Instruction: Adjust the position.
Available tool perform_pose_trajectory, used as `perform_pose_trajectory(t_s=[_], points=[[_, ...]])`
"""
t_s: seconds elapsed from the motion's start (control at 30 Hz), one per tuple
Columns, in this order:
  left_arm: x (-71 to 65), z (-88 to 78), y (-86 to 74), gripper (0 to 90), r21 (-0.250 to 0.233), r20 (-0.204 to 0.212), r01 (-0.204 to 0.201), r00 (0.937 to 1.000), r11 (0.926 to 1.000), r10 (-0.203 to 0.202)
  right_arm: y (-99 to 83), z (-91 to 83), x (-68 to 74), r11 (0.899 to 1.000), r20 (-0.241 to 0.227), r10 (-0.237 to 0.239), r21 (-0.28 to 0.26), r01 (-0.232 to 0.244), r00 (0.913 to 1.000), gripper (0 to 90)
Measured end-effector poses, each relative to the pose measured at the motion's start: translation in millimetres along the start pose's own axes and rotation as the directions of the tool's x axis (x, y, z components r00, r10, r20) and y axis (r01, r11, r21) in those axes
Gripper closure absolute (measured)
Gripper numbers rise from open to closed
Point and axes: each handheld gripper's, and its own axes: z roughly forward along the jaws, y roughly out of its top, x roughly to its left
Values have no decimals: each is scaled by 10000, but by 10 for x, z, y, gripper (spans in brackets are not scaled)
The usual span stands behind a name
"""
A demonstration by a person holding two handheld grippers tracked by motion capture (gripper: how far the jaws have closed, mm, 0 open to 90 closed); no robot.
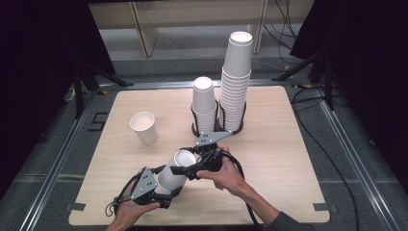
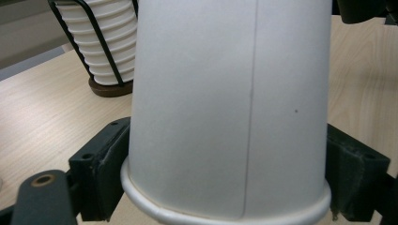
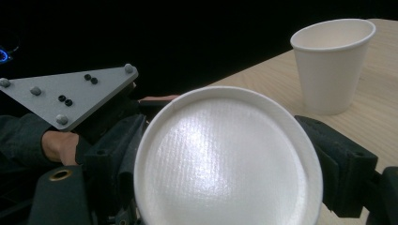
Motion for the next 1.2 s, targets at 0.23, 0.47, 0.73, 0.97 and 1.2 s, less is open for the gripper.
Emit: perform_pose_trajectory(t_s=[0.23, 0.47, 0.73, 0.97, 1.2], points=[[12, -16, 10, 146, 142, 75, -285, 9996, 9995, 284, 23, -15, 11, 9985, -58, -244, 482, 246, 9997, 185], [3, -12, 14, 146, 504, 228, -462, 9987, 9977, 451, 88, -86, 42, 9855, 81, -1067, 1338, 1047, 9943, 184], [-8, -16, 41, 146, 1215, 496, -1019, 9941, 9873, 965, 122, -107, 103, 9573, 79, -1873, 2256, 1807, 9823, 185], [-17, -14, 48, 146, 1386, 658, -1334, 9899, 9813, 1253, 90, -66, 111, 9355, -103, -2034, 2930, 1974, 9791, 186], [-32, -19, 52, 146, 1550, 665, -1716, 9844, 9729, 1630, 49, -25, 93, 9220, -399, -1935, 3340, 1956, 9803, 192]])
